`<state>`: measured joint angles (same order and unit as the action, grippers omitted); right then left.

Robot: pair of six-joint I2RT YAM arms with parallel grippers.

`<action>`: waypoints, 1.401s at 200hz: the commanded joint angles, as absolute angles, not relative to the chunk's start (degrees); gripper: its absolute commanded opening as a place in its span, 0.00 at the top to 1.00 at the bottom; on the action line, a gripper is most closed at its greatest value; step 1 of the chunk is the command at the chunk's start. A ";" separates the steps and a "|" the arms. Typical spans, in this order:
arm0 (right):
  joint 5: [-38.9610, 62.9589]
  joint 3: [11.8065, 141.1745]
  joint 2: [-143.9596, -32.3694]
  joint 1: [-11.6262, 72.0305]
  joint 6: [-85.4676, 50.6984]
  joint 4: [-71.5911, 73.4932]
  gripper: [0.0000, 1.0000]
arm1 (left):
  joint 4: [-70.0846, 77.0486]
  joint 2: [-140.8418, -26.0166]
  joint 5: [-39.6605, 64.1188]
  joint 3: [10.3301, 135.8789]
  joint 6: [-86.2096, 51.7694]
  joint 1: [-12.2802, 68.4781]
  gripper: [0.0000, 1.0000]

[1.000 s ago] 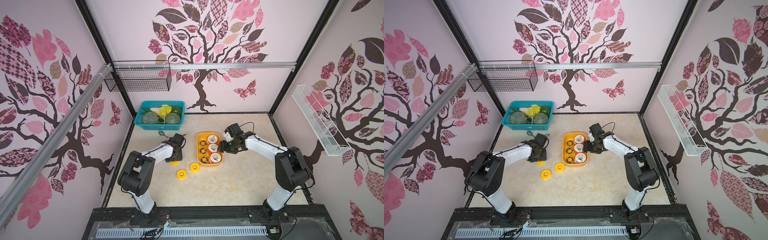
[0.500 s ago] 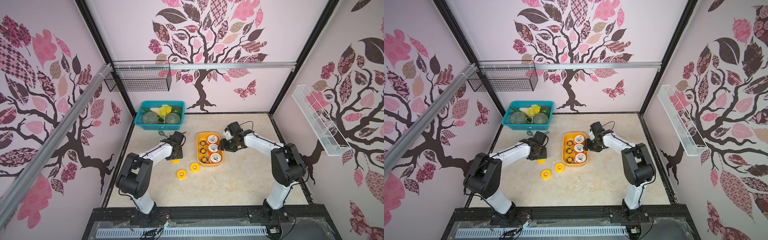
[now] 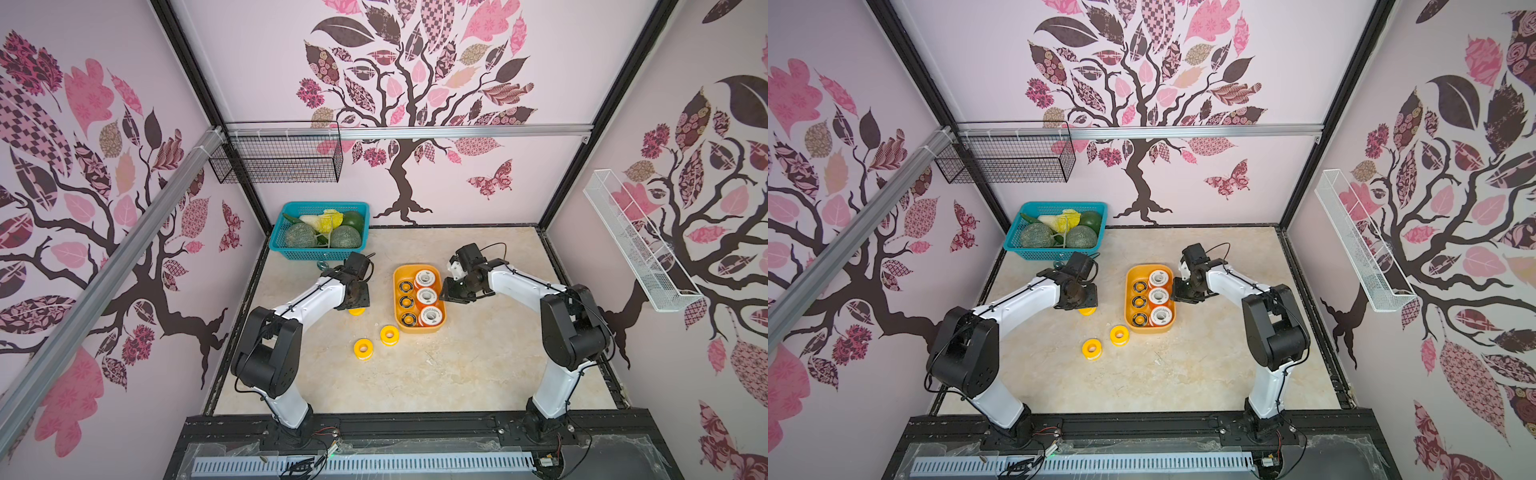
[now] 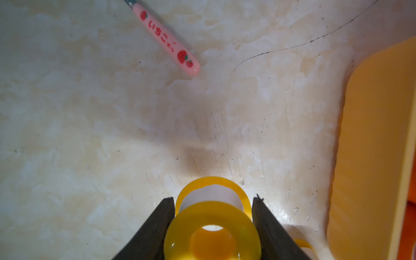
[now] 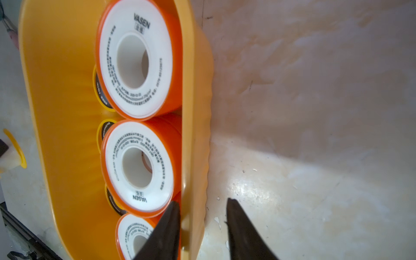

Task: Put the sealing tape into the storage box
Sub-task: Adjust the storage box at the center of the board, then place the sealing tape in the storage box.

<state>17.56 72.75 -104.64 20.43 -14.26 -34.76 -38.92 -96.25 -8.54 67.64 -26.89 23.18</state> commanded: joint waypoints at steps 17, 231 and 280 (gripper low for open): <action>18.78 74.66 -105.44 20.09 -14.39 -35.36 0.77 | -41.06 -96.74 -7.67 71.88 -25.60 24.41 0.43; 23.82 67.72 -101.01 20.95 -18.98 -31.87 0.87 | -48.18 -109.49 -3.30 94.31 -21.58 31.56 0.44; 22.08 67.96 -100.58 22.62 -19.73 -32.35 0.86 | -49.18 -112.33 -3.23 98.08 -20.56 32.87 0.44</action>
<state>22.24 68.07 -102.87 21.37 -19.07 -31.18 -48.23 -110.56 -3.77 95.68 -21.91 32.16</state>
